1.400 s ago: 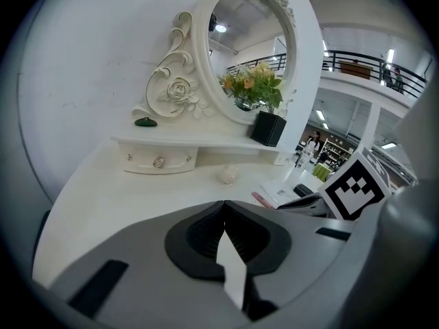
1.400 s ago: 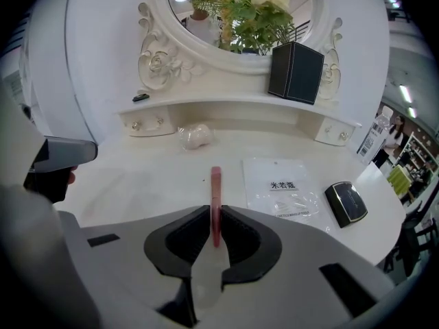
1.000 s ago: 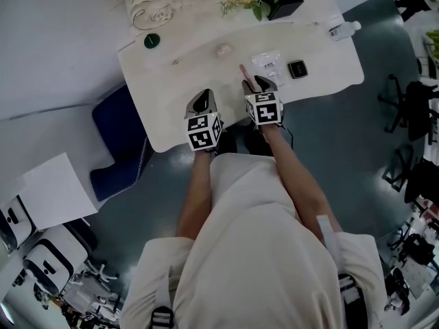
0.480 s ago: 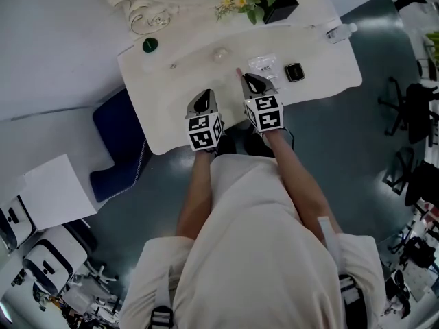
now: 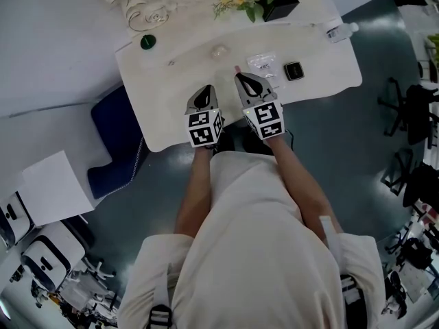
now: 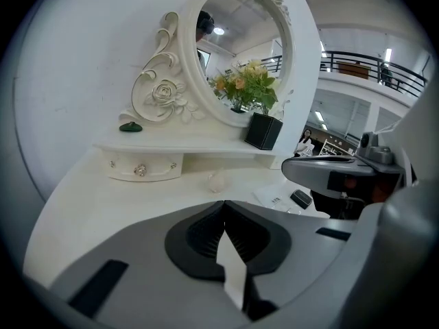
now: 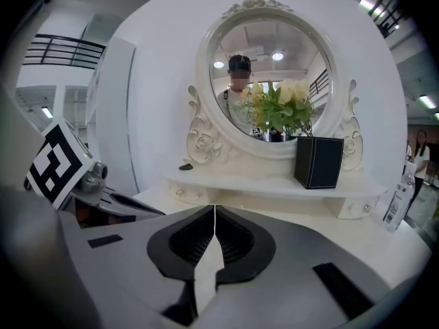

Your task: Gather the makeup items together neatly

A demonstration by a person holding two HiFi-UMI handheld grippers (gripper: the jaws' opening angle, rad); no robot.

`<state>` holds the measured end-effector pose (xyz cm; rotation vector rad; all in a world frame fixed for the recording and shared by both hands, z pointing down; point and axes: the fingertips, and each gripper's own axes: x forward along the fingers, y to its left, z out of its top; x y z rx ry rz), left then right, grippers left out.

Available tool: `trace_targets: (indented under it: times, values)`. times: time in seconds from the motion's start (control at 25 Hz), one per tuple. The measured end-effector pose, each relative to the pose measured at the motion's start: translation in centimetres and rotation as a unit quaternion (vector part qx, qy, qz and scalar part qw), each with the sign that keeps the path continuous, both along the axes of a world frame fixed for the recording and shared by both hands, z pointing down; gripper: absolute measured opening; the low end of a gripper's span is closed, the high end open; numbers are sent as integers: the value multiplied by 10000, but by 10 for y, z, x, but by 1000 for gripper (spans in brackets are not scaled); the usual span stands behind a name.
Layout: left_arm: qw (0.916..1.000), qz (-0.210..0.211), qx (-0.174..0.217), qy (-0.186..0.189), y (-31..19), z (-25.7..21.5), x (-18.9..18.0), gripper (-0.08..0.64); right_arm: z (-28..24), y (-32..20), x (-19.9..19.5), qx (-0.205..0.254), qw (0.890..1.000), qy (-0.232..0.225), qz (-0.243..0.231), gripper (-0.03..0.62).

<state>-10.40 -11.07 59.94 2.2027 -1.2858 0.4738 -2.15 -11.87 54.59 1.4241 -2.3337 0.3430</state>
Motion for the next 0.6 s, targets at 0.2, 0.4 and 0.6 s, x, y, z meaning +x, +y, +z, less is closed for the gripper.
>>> trace_targets:
  times: [0.2,0.4,0.6]
  values:
    - [10000,4,-16,2,-2,1,2,15,-2,0,-4,85,9999,-21,-69,46]
    - [10000,29,-28,12,-5,3,5,15,-2,-1,-1,46,10000,-21,-31,45]
    - [9999,102,-17,3,-13,4,10,15,2,-2,1,0,10000,4,-5,46]
